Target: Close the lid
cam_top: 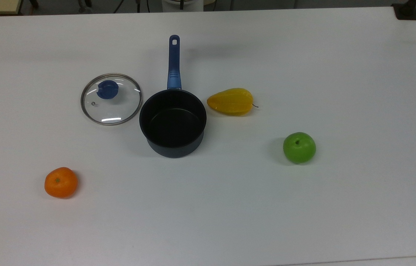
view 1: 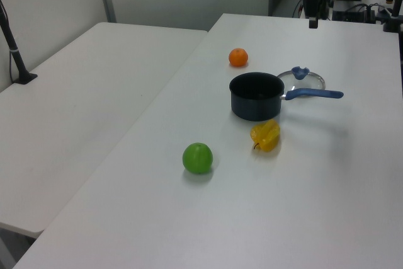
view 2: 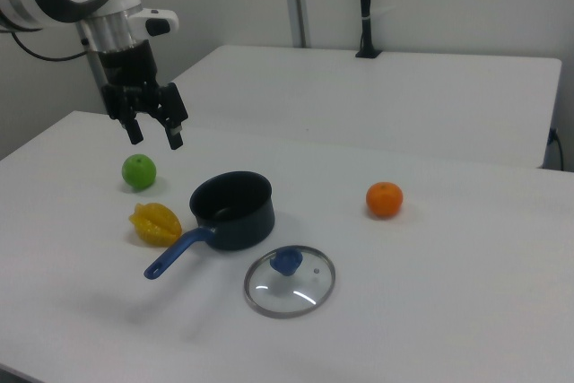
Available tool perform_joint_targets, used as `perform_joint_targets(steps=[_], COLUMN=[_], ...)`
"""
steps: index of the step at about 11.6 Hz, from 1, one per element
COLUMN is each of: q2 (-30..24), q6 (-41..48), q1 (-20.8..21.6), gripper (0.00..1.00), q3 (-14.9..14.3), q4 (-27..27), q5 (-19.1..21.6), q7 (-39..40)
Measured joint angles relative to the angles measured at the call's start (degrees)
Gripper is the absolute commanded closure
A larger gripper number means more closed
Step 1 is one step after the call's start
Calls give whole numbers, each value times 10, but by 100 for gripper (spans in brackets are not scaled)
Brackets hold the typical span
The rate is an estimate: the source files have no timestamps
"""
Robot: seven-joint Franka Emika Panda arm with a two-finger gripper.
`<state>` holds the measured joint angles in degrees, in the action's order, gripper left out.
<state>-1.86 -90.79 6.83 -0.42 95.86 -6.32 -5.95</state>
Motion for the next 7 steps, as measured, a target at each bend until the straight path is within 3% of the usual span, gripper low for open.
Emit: perform_joint_targets(steps=[7], q2=[0], q6=[-3], q1=[-9], gripper=[0], q3=[-1], q4=[0], q5=[0], q7=[1])
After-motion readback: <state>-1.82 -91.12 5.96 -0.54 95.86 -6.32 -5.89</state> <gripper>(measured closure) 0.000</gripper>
